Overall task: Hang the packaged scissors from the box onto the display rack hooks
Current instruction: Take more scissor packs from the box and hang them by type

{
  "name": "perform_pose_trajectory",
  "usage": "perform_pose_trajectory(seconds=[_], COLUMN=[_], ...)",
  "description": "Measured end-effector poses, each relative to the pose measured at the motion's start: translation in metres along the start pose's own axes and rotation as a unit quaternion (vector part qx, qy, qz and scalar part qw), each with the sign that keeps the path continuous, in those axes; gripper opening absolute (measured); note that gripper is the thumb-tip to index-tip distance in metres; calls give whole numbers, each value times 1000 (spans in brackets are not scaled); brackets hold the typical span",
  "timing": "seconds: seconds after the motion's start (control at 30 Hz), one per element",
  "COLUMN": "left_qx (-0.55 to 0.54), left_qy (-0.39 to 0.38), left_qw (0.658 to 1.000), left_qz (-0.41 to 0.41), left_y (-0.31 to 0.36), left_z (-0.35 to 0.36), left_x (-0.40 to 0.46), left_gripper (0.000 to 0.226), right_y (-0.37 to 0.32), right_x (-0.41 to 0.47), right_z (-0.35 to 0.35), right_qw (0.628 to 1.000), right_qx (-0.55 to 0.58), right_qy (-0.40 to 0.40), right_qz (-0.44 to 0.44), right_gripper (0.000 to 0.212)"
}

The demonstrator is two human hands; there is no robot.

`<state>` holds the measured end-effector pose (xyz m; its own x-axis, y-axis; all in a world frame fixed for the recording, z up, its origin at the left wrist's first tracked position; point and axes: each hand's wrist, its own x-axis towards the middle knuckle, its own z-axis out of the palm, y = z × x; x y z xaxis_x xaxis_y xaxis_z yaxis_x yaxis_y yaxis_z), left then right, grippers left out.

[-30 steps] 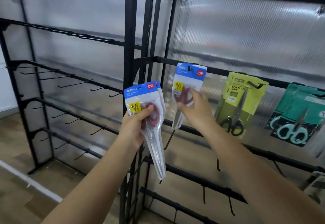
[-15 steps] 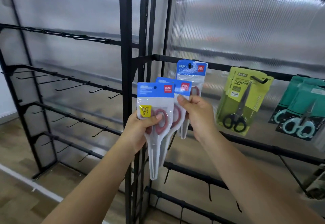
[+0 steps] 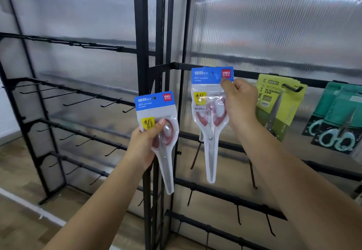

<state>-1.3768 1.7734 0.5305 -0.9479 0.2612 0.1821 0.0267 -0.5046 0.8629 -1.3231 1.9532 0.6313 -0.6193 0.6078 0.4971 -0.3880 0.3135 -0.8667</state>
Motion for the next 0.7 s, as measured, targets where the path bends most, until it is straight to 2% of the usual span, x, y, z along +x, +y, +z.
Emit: perform_pose_trajectory(seconds=[0.13,0.27,0.3,0.37,0.47,0.5,0.6,0.63,0.7], left_qx=[-1,-3,-3,0,-5,-6,8,20,50], left_qy=[-3,7,7,3,-19,-29,-75,-90,-102], left_qw=[1000,1000,1000,1000,1000,1000,997,995,992], left_qz=[-7,-19,-20,-16,-1,3,27,37,58], left_y=[3,7,9,11,9,9,6,5,4], left_z=[2,4,6,10,17,20,32,37,46], left_x=[-2,-3,-4,-7,-10,-11,-15,-16,-17], left_gripper=[29,34,35,39,38,38,34,35,33], right_y=[7,9,10,10,14,14,10,8,6], right_x=[5,8,9,6,-13,-23,-45,-49,-51], right_z=[-4,-5,-6,-7,-8,-6,2,4,4], right_qw=[999,997,996,996,998,999,990,983,979], right_qx=[-25,-77,-89,-87,-32,-1,63,71,82], right_qy=[21,10,6,15,50,29,-128,-169,-182], right_qz=[-18,-5,0,13,-12,-22,2,-2,-37], right_gripper=[25,40,36,13,30,27,23,29,48])
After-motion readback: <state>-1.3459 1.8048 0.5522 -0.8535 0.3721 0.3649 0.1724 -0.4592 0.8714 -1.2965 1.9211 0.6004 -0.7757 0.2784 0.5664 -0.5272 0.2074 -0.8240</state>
